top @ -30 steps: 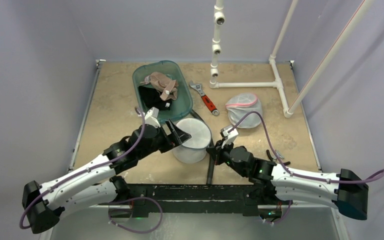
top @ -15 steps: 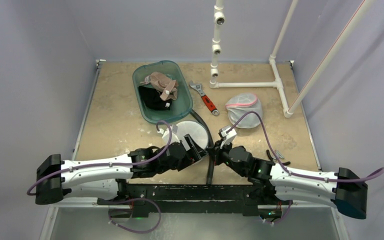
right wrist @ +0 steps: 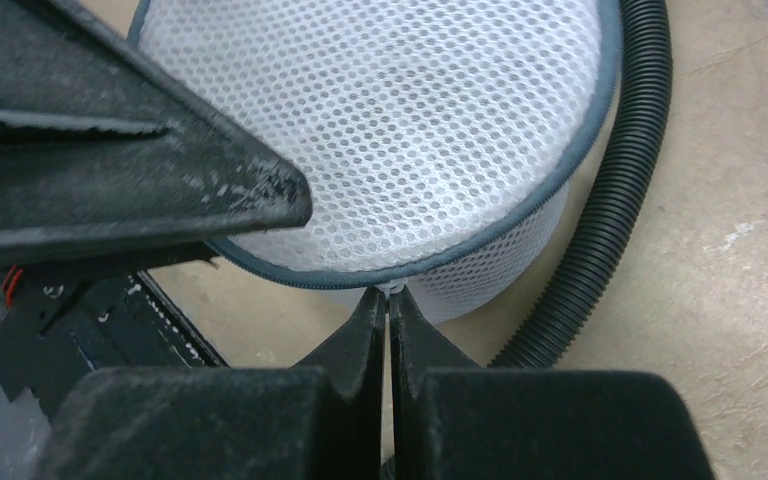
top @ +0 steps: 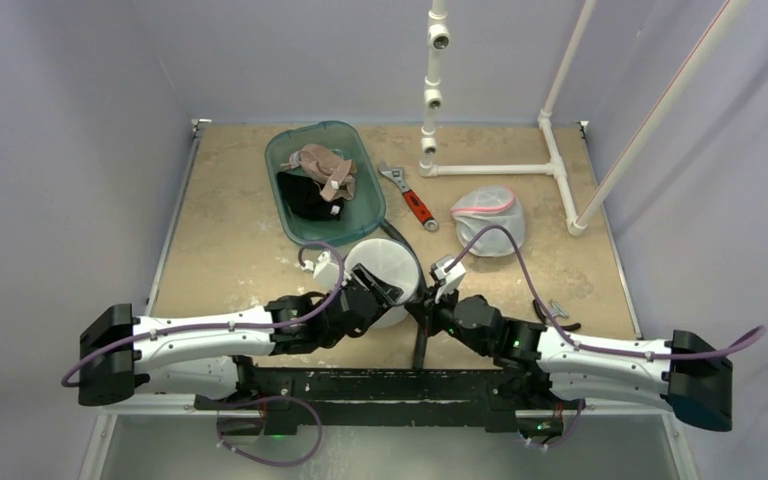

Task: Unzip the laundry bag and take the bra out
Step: Unzip the laundry bag at the center of the board.

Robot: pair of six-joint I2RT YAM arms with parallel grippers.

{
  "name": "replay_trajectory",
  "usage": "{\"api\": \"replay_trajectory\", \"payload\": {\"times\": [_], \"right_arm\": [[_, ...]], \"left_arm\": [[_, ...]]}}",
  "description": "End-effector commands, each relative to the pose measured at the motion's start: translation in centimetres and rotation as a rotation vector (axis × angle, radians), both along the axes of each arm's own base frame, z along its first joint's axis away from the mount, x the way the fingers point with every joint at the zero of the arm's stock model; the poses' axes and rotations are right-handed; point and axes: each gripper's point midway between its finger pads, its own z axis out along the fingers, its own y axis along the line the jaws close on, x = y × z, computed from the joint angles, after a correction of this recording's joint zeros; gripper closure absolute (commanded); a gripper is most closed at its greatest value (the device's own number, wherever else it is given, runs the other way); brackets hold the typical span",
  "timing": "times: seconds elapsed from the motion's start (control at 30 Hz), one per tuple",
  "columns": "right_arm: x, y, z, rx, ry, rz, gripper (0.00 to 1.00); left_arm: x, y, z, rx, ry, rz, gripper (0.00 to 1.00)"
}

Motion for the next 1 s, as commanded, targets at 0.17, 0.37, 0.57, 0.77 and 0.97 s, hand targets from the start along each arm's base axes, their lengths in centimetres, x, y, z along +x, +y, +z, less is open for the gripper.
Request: {"api": "replay_trajectory", "payload": {"times": [0.17, 0.37, 0.57, 0.77, 0.97], "right_arm": [[-0.9, 2.3, 4.2, 0.078, -0.092, 0.092, 1.00], [-0.9, 2.9, 6.1, 0.091, -0.134, 0.121, 1.00], [-0.3, 2.8, 6.2, 0.054, -0.138, 0.094, 1.00], [-0.2, 1.6, 4.6, 0.001, -0.103, 0.060, 1.00], [1.1, 0.1, 2.7, -0.056, -0.064, -0.054, 1.00]], "left_arm": [[2.4, 2.0, 1.2, 0.003, -0.045, 0.092, 0.69], [3.4, 2.7, 1.6, 0.025, -0.070, 0.080, 0.84], [4.4, 4.0, 2.3, 0.056, -0.097, 0.054, 1.00], [4.7, 5.3, 3.6, 0.104, -0.139, 0.013, 1.00], [4.5, 6.1, 4.0, 0.149, -0.159, -0.038, 1.00]]}}
